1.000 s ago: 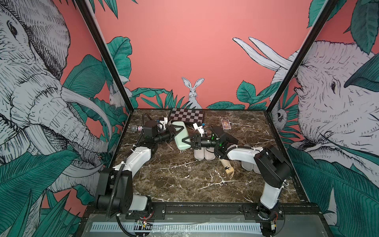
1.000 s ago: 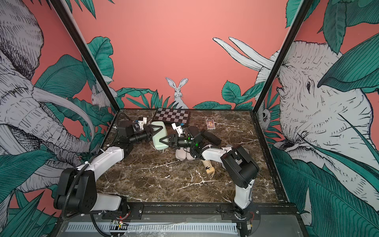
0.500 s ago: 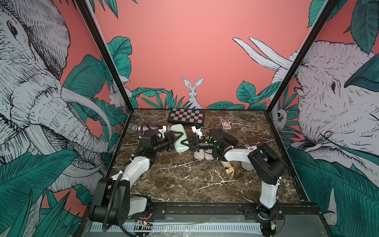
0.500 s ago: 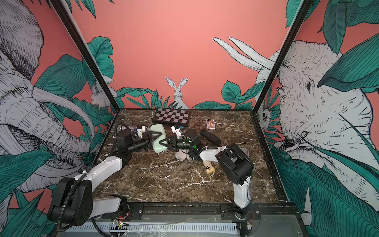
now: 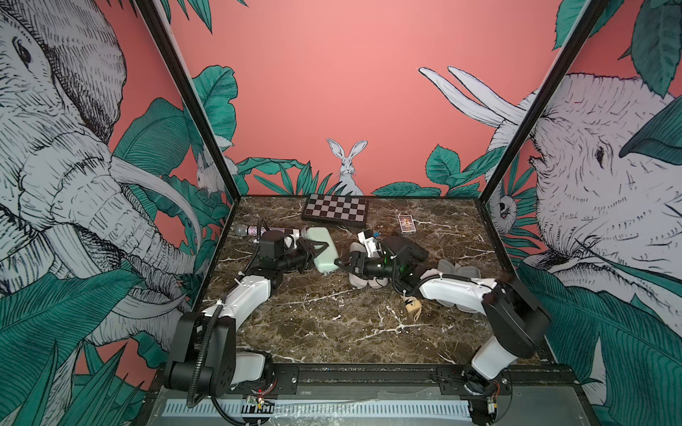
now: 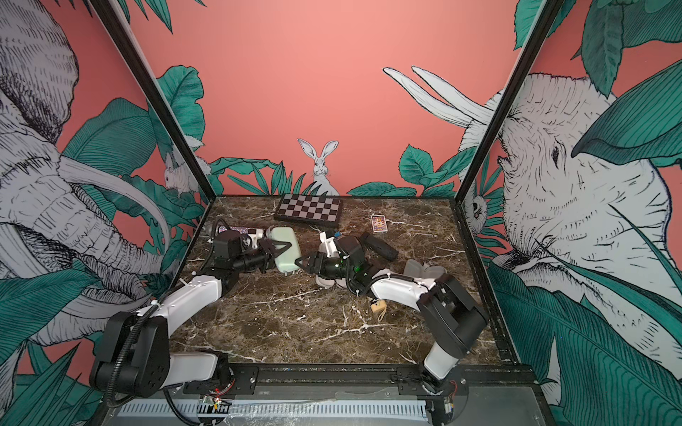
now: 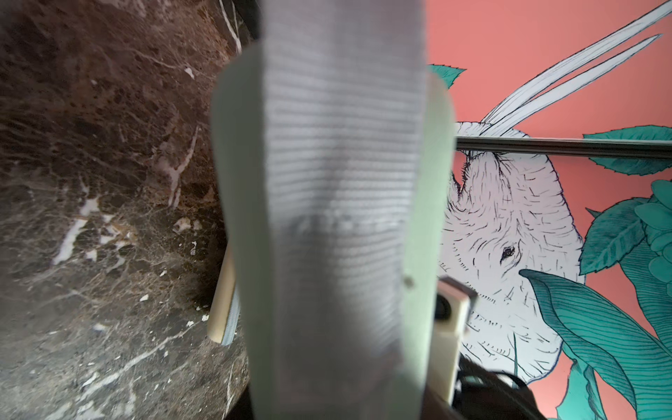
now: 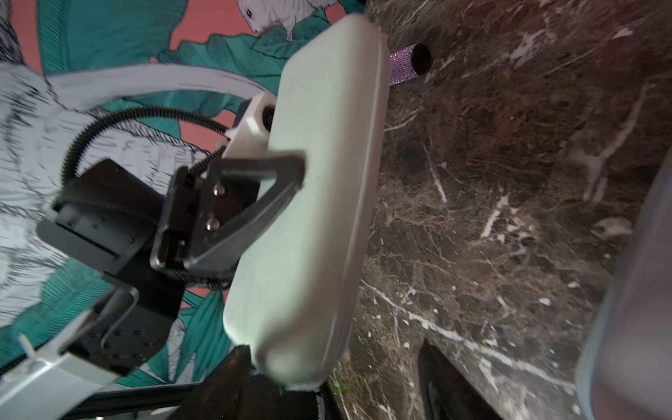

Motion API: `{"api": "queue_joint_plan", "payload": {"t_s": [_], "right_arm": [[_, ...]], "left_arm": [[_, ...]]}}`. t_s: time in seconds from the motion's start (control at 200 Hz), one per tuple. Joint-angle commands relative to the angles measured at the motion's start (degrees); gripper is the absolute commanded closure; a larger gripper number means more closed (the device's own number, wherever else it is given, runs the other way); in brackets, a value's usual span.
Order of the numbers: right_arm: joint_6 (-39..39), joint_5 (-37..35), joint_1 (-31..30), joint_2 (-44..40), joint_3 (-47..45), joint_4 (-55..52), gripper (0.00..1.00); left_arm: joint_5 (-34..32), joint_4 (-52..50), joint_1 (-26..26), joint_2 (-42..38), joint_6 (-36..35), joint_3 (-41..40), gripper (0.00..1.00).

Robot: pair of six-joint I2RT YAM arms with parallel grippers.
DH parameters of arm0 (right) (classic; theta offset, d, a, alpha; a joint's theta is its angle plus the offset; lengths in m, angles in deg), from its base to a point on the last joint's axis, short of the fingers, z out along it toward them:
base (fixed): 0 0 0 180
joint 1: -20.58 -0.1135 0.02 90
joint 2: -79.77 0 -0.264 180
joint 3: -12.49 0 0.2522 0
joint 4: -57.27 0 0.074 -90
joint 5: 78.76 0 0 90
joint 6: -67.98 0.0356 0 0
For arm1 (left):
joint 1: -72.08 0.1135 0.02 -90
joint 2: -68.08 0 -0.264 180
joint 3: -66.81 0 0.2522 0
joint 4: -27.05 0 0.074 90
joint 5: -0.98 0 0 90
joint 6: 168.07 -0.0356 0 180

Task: Put umbrellas into zippered umbrella sleeves
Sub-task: Adjust the umbrella sleeve, then zip the zipper on the umbrella sleeve.

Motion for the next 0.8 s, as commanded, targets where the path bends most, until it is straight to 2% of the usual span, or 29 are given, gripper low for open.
{"api": "queue_joint_plan", "payload": {"t_s": [0.0, 0.195, 0.34, 0.515, 0.795], "right_arm": [[-17.3, -18.7, -7.4, -3.3, 3.2, -18.4, 0.32], [-20.1, -30.0, -14.3, -1.3, 8.4, -19.1, 0.44], [-22.9, -35.0, -17.6, 0.4, 14.3, -21.0, 0.49], [-22.2, -38.4, -18.6, 4.9, 18.2, -23.5, 0.57], [-21.5, -43.1, -18.8, 7.4, 20.9, -26.9, 0.63]], "left_arm": [[-1.7, 2.2, 0.4, -2.1, -0.3, 2.6, 0.79], [-3.5, 3.3, 0.1, -2.6, 1.6, 2.6, 0.79], [-4.9, 3.1, -0.2, -3.0, 1.7, 2.0, 0.79], [-5.5, 3.8, -0.9, -2.7, 2.5, 1.8, 0.79], [-6.1, 3.9, -1.6, -2.7, 3.0, 1.9, 0.78]]}}
